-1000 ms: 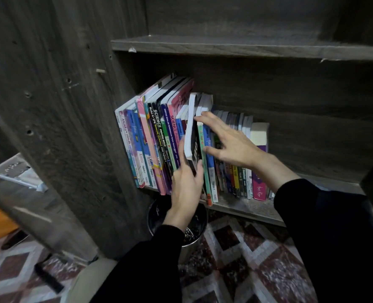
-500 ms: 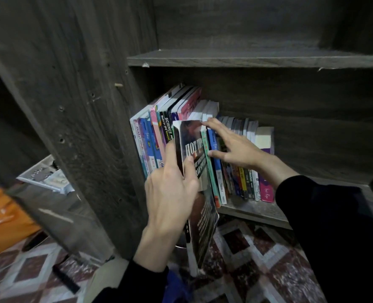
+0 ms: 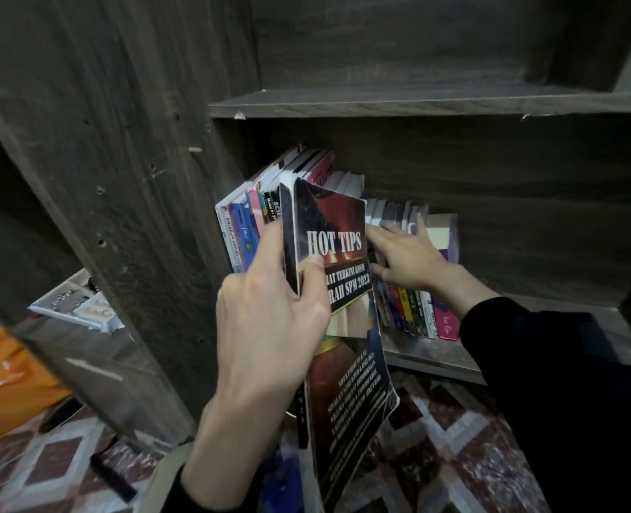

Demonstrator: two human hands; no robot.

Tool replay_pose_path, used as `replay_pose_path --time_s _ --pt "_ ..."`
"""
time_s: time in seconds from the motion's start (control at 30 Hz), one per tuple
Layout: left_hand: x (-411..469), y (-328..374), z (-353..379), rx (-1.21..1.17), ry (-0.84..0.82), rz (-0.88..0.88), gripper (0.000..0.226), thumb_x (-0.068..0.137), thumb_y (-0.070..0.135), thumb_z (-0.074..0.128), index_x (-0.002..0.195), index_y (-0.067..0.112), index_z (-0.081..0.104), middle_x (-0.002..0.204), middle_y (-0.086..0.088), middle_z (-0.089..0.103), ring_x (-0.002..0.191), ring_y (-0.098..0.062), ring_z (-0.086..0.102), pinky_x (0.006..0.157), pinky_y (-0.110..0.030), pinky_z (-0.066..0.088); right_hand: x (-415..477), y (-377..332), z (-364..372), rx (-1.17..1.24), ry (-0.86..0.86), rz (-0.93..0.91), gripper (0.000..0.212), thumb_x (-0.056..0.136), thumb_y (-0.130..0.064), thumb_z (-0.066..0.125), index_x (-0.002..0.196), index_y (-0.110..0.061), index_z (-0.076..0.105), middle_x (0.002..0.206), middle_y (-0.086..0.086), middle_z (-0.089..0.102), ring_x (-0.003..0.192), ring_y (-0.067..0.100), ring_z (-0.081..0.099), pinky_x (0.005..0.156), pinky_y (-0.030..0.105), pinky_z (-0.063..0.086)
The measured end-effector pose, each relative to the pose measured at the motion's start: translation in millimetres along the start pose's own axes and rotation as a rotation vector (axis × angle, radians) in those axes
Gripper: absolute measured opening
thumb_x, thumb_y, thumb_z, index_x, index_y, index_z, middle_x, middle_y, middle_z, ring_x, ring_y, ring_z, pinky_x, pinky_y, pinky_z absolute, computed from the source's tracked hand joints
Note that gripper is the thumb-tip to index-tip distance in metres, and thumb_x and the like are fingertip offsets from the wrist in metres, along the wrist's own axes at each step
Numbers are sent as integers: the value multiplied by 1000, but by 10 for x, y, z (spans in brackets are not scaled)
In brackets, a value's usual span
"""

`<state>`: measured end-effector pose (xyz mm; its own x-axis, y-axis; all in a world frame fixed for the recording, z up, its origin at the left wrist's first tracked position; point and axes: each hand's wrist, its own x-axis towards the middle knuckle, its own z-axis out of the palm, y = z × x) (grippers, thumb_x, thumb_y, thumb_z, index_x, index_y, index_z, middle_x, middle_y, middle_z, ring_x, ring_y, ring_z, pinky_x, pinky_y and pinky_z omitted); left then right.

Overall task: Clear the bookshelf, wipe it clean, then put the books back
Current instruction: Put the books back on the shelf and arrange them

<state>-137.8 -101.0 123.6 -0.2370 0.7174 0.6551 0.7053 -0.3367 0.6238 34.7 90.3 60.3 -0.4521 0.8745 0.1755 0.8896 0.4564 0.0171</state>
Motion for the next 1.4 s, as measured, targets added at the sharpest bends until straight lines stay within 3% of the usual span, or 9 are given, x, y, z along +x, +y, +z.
replay_pose_path --time_s 0.13,0.3,0.43,0.57,0.8,0.93,1.03,1.17,1.4 --pt "118 53 127 13 7 42 18 87 27 56 103 18 60 72 3 67 48 -17 48 57 -29 36 -16 114 1 7 -20 -2 67 96 -40 48 151 -31 10 159 -10 19 147 21 16 110 70 0" --pt "287 59 207 55 14 52 19 89 19 59 108 17 61 72 4 63 52 -19 51 59 -31 35 -29 122 45 39 -25 14 70 96 -44 47 152 -33 5 160 -10 12 147 21 11 111 69 10" --pt "415 9 245 84 20 76 21 89 18 59 110 15 61 68 -5 64 58 -32 56 62 -40 46 -104 185 105 11 48 -8 64 95 -48 47 148 -36 12 159 -10 14 146 21 14 107 62 31" --pt "502 -32 311 60 22 121 19 89 16 57 108 14 60 67 12 59 50 -7 51 54 -16 37 -237 275 77 -44 94 -2 61 95 -48 46 147 -33 17 156 -9 18 143 21 20 100 56 43" --pt "603 -72 549 -47 -43 104 15 90 17 59 104 16 59 76 21 56 65 0 55 60 -11 39 -443 398 33 -76 108 30 64 96 -47 45 150 -28 16 157 -6 19 143 21 20 101 51 41" --pt "696 -160 644 -34 -72 40 17 91 17 57 108 20 58 86 14 62 70 -4 56 67 -20 42 -468 431 26 -85 100 42 68 96 -45 47 152 -24 14 158 -5 17 144 21 18 103 51 39" --pt "776 -216 663 55 -51 -7 19 91 17 55 111 19 57 89 11 63 69 -5 53 61 -14 36 -463 414 14 -67 107 41 68 95 -45 48 151 -26 15 157 -4 19 143 22 20 102 52 40" --pt "836 -204 655 107 -42 -9 23 91 19 55 114 18 56 88 5 65 74 -18 55 83 -33 43 -468 372 -4 -45 120 45 66 95 -46 50 150 -27 19 154 -1 24 139 23 27 100 52 42" --pt "862 -124 610 153 60 83 24 89 17 52 112 15 56 89 -4 68 79 -28 61 75 -38 45 -458 359 -8 -40 108 40 64 95 -50 47 149 -30 20 154 -3 22 139 23 26 101 51 41"
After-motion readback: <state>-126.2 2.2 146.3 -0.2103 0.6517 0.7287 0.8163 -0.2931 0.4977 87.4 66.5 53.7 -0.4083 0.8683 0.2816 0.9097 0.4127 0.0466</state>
